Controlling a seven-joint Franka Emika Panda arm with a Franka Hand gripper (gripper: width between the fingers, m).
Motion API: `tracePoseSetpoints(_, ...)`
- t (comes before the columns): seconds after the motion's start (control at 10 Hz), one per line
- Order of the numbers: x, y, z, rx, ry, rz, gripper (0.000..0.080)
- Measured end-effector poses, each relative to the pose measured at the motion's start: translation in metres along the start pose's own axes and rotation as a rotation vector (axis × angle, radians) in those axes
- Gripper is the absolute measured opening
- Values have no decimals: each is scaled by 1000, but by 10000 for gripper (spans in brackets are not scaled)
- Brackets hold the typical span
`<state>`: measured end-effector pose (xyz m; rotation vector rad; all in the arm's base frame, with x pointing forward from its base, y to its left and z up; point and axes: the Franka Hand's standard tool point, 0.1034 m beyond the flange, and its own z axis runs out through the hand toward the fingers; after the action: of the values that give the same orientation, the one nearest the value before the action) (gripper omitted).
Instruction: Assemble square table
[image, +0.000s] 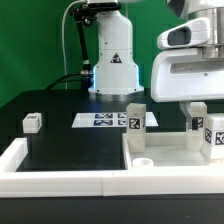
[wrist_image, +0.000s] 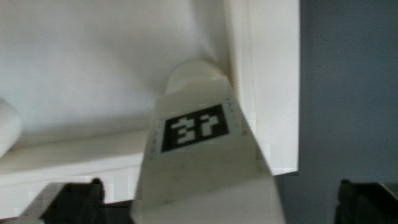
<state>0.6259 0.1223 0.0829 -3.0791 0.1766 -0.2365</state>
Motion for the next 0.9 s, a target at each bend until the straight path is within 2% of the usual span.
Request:
tracePoseSetpoints(0.4,2,4,0,-23,5,-183,649)
tracePoseSetpoints(0.5,2,4,0,-23,5,-182,527)
tracePoseSetpoints(0.6,2,4,0,-23,5,-182,527)
tracePoseSetpoints(0.7,2,5,0,-23,5,-182,343)
tracePoseSetpoints(0.8,2,5,0,-23,5,-182,291)
tracePoseSetpoints(0.9,2,5,0,-23,5,-172,291)
